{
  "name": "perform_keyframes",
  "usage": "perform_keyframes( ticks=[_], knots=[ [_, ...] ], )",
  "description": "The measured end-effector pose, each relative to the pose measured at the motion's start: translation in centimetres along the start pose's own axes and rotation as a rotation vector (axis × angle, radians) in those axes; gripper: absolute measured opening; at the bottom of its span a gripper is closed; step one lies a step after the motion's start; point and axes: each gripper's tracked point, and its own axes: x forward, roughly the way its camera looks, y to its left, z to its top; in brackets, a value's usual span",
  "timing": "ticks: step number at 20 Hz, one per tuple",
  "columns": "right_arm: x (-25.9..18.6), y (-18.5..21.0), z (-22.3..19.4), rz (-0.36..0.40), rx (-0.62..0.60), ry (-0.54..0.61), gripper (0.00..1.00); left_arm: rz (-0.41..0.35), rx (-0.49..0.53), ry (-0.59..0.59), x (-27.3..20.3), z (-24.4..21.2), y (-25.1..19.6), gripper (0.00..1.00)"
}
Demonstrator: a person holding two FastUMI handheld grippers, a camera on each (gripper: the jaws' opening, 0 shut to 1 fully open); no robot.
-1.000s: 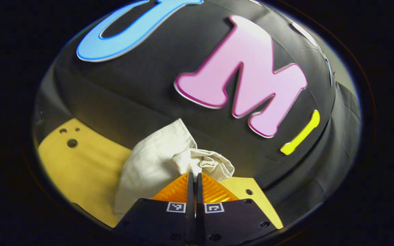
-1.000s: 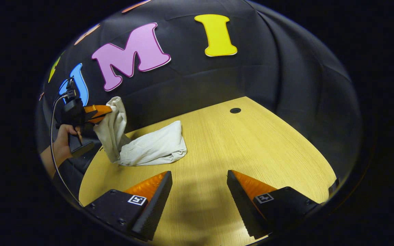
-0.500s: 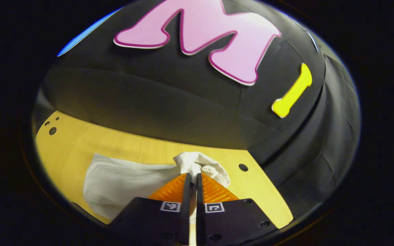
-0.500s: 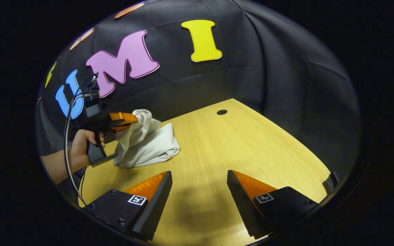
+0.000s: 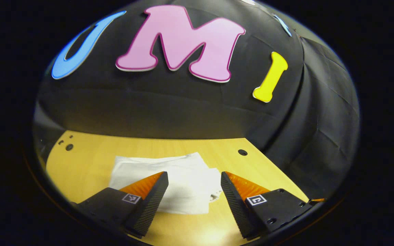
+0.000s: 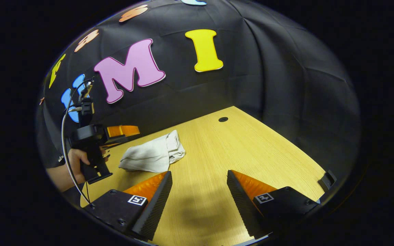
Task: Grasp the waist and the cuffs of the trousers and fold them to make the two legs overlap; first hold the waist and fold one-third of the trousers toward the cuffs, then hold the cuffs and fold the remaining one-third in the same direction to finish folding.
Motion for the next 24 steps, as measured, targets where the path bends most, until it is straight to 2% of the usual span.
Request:
perform_keyframes(
  ticks=[5,8,11,17,24],
  knots=[
    [-4.0,2.9,2.2,0.03,-0.081,-0.071,0.98,0.113,0.056,-0.129,-13.3,1.8,4.3,0.97],
    [-7.4,4.7,3.5,0.037,-0.104,-0.116,0.98,0.174,0.035,-0.176,-20.3,1.6,6.3,0.97],
    [-10.7,6.3,5.0,0.027,-0.116,-0.192,0.98,0.192,0.001,-0.205,-26.1,-0.4,6.2,0.97],
    [-15.9,9.5,4.4,0.074,-0.155,-0.23,0.98,0.257,-0.001,-0.215,-34.9,-4.0,8.9,0.97],
    [-19.6,9.5,3.2,0.082,-0.143,-0.235,0.98,0.281,0.015,-0.203,-41.2,-7.8,10.4,0.97]
  ],
)
